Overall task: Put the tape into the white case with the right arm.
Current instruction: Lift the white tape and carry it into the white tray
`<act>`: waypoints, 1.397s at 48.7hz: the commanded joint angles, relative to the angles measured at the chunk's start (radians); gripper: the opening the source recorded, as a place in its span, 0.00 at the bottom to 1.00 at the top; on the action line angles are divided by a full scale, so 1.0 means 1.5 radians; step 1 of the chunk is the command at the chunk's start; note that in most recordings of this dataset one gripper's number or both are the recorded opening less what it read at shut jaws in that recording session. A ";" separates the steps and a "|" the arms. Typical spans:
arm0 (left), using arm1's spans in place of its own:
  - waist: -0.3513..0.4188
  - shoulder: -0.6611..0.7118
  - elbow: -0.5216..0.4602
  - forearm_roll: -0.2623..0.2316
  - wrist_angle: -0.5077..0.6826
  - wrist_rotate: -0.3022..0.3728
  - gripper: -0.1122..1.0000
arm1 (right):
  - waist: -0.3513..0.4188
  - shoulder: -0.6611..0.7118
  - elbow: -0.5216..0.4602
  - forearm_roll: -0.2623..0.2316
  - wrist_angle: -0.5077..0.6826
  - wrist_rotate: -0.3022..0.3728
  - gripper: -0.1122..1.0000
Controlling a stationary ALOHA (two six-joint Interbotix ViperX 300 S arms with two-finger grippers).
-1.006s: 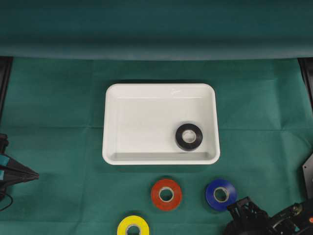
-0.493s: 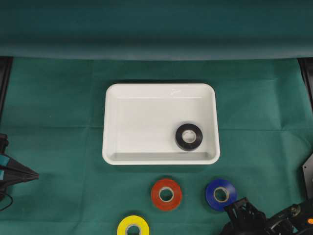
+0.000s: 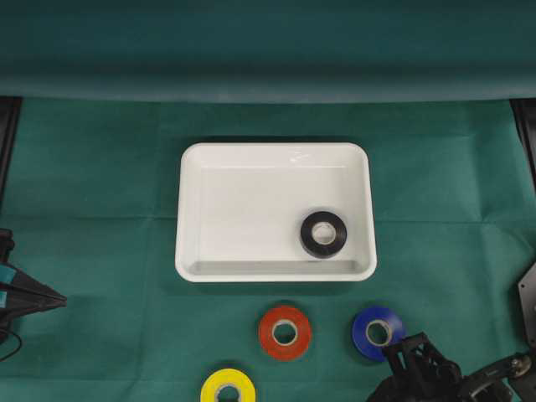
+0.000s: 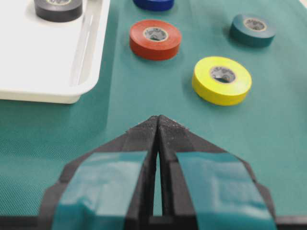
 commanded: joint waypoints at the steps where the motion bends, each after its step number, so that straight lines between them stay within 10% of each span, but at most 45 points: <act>1: 0.001 0.012 -0.009 -0.001 -0.006 0.000 0.10 | -0.003 -0.009 -0.019 -0.001 -0.002 -0.001 0.11; 38: 0.001 0.012 -0.009 -0.001 -0.006 0.000 0.10 | -0.107 0.170 -0.214 -0.004 0.013 -0.012 0.11; 68: 0.002 0.012 -0.009 -0.001 -0.006 0.000 0.10 | -0.210 0.142 -0.228 -0.012 0.086 -0.013 0.11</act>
